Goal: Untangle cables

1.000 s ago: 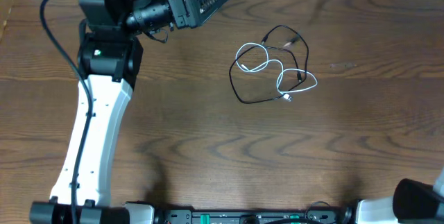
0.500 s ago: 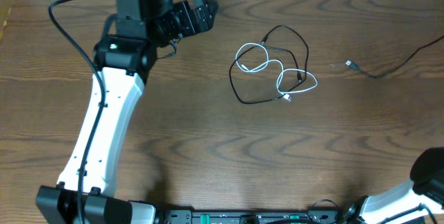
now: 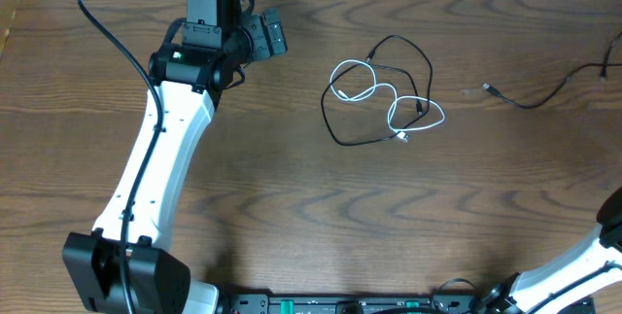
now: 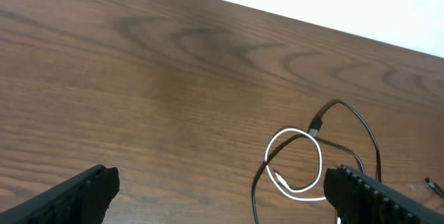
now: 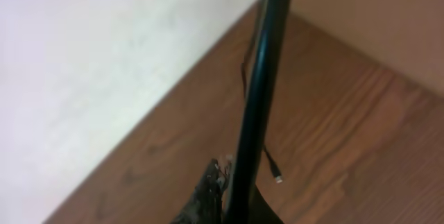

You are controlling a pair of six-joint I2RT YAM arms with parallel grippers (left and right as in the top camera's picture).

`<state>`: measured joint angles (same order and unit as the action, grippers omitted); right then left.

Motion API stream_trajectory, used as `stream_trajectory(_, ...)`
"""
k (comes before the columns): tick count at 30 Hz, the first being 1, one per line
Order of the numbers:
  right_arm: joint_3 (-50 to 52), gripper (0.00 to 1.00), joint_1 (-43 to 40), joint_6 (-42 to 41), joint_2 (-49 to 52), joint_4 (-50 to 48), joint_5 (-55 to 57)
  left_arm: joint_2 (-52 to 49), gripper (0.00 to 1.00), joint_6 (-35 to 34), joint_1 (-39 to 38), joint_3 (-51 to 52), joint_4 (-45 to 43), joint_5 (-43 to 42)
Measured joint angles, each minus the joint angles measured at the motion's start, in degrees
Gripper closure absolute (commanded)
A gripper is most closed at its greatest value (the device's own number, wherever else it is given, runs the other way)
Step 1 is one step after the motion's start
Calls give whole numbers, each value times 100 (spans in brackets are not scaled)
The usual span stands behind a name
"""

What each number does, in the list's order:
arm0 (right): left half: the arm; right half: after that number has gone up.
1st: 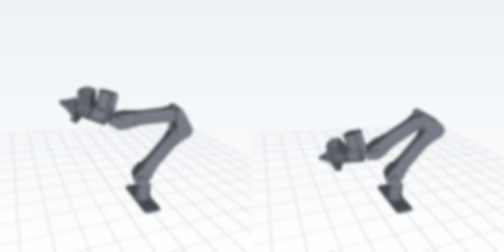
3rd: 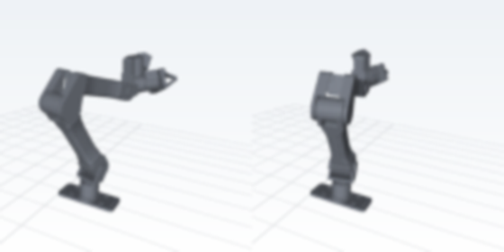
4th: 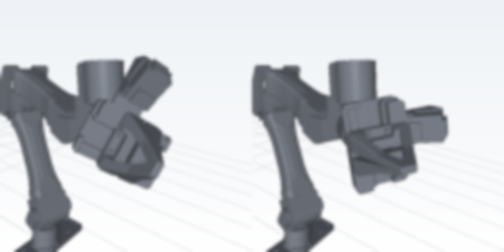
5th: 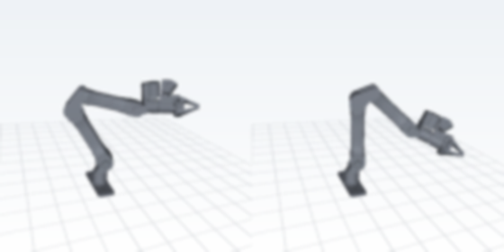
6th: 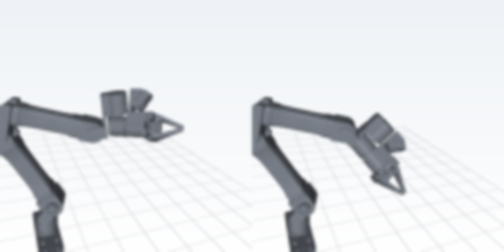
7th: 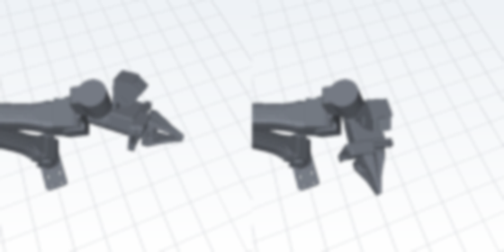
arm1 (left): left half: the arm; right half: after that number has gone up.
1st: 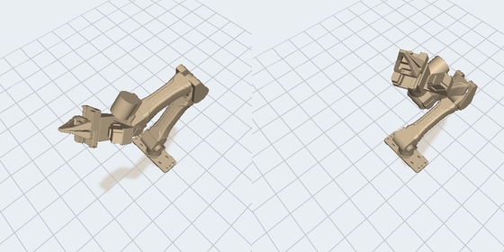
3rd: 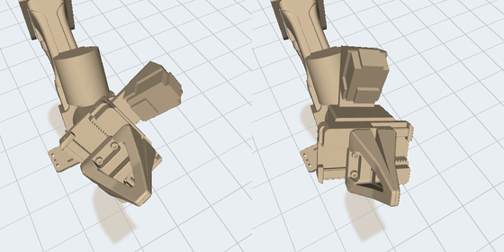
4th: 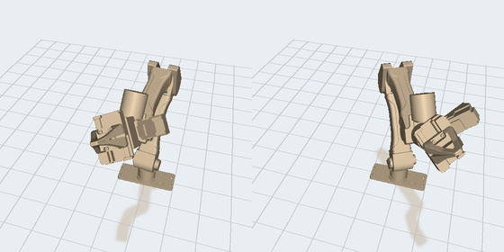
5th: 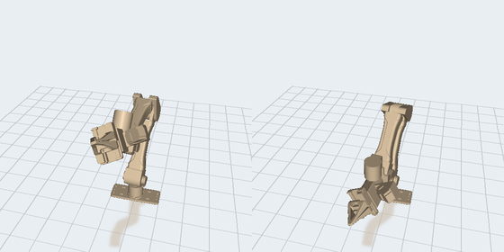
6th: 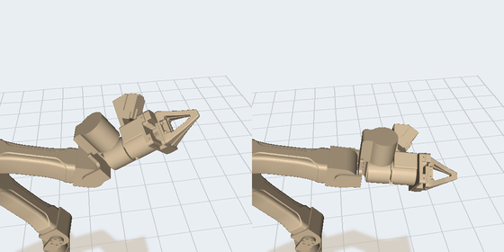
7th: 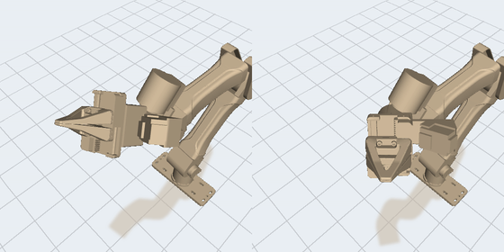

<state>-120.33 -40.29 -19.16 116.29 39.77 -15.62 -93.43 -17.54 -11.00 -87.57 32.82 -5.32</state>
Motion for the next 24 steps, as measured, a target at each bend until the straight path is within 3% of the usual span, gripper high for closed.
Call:
stream_trajectory(8,-1355,99,-402,-101,-315,136,-118,0,0,2,-4,0,24,59)
stream_trajectory(16,-1582,99,-573,262,-505,568,83,0,0,4,-15,0,26,81)
stream_trajectory(24,-1580,99,44,586,286,610,116,0,0,4,-15,0,28,81)
